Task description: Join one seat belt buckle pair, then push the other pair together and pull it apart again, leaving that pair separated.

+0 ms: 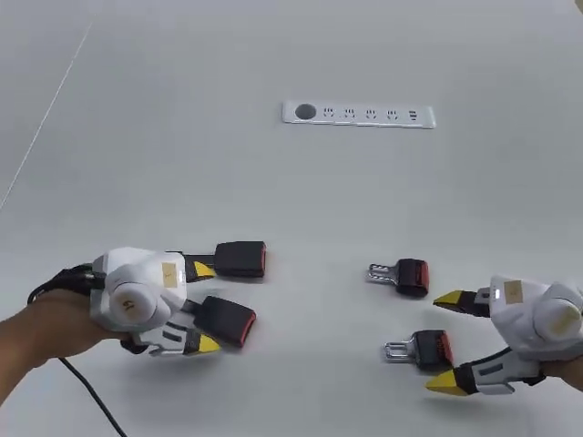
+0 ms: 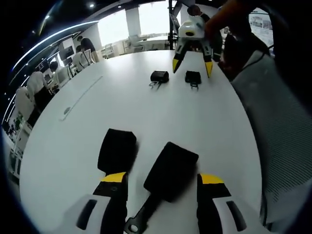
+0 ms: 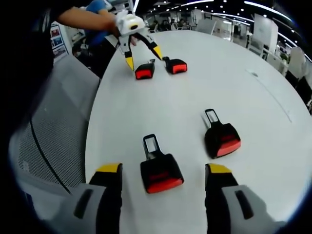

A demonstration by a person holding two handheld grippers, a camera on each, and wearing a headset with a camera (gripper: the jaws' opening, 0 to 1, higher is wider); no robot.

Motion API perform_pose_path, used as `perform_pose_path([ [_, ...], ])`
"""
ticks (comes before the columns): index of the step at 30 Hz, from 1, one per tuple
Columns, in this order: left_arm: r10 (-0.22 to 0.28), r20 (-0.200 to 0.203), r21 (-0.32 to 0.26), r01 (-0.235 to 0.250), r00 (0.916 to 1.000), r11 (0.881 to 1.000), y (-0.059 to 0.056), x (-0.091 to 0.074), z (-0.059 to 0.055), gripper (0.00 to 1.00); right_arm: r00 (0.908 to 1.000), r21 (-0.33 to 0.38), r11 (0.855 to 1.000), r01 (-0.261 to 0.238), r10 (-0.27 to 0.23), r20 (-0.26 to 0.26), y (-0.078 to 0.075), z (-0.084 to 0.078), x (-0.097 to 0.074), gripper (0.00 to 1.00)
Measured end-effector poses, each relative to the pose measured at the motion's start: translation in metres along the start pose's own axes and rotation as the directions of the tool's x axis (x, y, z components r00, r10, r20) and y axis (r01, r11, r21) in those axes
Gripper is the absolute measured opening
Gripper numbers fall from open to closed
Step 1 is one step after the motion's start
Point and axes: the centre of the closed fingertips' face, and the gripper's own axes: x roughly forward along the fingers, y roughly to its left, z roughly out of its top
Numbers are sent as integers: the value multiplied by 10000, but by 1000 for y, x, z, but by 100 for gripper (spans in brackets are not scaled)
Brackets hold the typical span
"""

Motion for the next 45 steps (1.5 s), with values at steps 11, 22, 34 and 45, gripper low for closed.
perform_pose_path([
  [11, -510, -532, 884, 556, 9973, 9945, -3, 14, -14, 49, 9986, -331, 9991, -258, 242, -469, -1, -10, 5, 59],
  [22, -730, -680, 842, 786, 9950, 9933, -6, 13, -19, 37, 9977, -708, 9973, -192, 145, -669, -4, -15, 6, 47],
  [34, -471, -748, 401, 502, 9961, 9979, -3, 7, -17, 33, 9979, -334, 9993, 146, -167, -634, -12, -10, 8, 37],
  [45, -611, -1010, 619, 676, 9930, 9958, -3, 7, -17, 33, 9984, -65, 9996, 290, -293, -477, -16, 0, 14, 35],
])
